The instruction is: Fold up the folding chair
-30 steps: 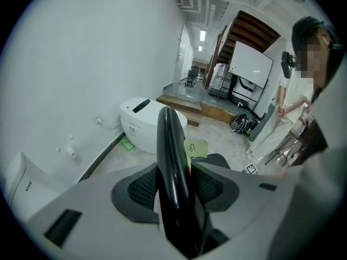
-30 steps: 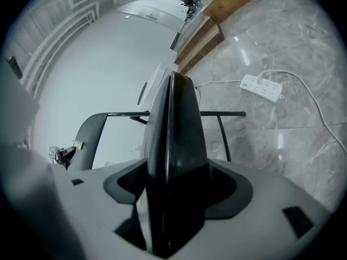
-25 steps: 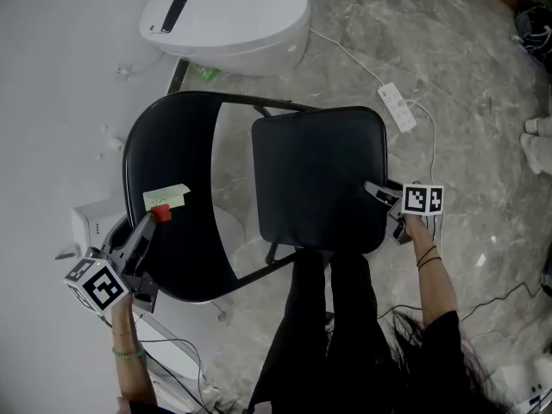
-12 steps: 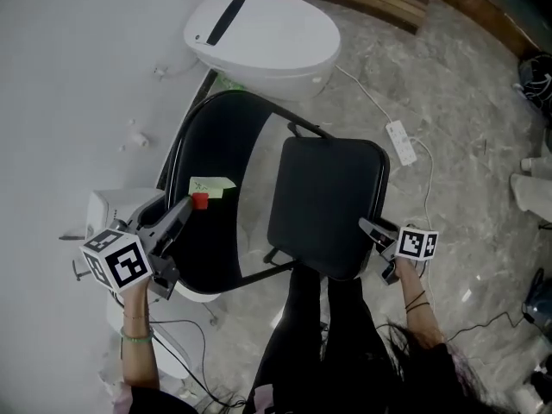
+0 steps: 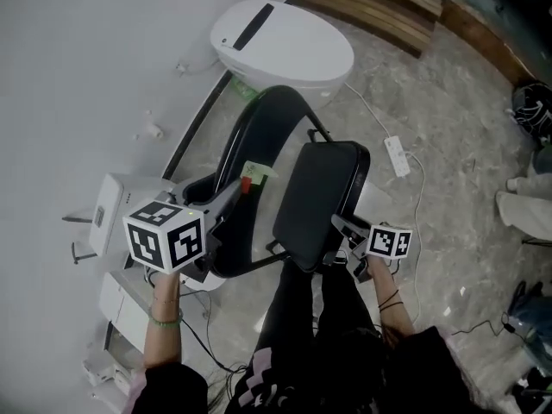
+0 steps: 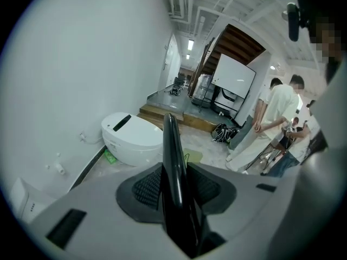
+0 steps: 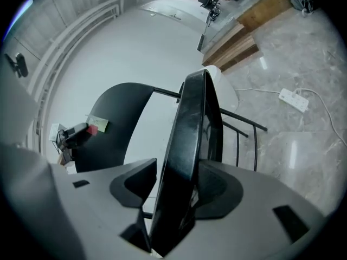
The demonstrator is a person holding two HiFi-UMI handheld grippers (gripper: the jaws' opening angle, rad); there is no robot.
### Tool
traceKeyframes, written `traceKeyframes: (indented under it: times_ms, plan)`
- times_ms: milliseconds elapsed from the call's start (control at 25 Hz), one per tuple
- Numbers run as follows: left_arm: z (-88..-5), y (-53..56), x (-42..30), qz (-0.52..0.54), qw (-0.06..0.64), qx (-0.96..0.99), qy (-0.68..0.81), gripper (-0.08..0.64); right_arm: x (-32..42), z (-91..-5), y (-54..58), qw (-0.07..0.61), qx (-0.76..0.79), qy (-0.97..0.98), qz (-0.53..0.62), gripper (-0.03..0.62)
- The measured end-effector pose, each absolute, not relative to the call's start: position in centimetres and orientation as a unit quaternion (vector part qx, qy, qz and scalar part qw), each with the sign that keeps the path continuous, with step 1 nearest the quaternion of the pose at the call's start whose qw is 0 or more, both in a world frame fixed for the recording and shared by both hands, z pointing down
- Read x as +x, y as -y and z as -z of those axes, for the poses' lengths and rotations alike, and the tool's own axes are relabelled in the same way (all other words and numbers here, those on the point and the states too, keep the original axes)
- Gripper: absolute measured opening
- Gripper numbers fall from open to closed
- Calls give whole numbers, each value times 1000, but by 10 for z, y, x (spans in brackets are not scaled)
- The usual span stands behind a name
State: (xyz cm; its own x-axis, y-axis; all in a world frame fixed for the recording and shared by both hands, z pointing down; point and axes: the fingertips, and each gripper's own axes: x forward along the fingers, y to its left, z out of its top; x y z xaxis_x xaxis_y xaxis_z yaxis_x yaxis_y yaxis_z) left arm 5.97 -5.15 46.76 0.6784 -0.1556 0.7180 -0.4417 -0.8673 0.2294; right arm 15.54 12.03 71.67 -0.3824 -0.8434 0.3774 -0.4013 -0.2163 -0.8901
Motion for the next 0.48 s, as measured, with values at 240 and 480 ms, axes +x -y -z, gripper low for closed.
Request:
traceKeyframes:
  times_ms: [240,480]
  plan:
    - [-446,23,68,-366,198,896,153,126,116,-687,-90,133,-526,-609,579,227]
    - [-438,33,58,-393,155,892,161,126,92,-672,-51,135,-533,-598,583,201]
